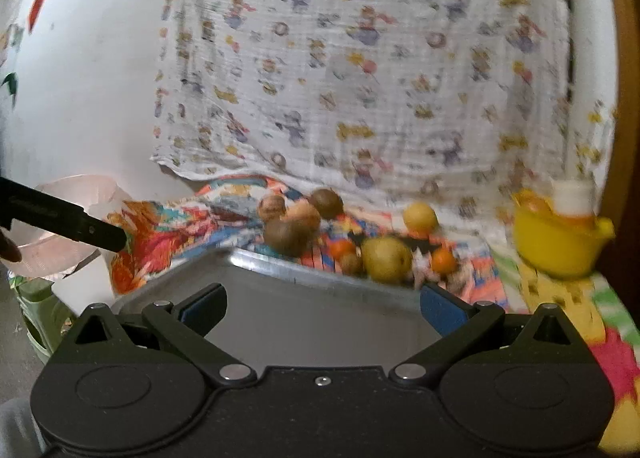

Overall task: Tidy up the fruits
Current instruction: 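Move both tools over the tray toward the fruit cluster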

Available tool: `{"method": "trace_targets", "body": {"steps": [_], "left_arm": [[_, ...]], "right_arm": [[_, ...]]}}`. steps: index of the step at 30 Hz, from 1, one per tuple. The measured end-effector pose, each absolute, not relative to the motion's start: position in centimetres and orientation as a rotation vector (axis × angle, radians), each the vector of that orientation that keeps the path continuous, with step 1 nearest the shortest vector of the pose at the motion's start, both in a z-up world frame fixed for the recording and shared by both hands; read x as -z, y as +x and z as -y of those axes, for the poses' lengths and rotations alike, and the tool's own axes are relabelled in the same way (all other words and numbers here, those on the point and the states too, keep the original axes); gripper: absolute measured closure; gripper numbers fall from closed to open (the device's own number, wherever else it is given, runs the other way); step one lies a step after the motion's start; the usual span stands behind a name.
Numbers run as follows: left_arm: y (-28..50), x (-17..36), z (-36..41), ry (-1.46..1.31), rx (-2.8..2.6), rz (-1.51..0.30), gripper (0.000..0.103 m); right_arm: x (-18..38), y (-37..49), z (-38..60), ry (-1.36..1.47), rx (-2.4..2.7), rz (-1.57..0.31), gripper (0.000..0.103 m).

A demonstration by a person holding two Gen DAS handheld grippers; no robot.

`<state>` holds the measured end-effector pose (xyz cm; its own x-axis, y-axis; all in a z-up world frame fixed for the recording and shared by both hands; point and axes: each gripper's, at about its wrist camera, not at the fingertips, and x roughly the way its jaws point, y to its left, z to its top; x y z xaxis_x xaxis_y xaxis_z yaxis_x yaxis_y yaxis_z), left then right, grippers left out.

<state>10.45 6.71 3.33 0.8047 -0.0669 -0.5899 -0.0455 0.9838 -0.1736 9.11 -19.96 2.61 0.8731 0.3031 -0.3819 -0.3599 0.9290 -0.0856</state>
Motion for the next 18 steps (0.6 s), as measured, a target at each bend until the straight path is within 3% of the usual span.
{"method": "trace_targets", "body": {"steps": [18], "left_arm": [[24.9,-5.5,-9.9,-0.138,0.176,-0.694,0.001]], "right_arm": [[-3.5,24.0,15.2,-0.289,-0.674,-0.550,0.000]]}}
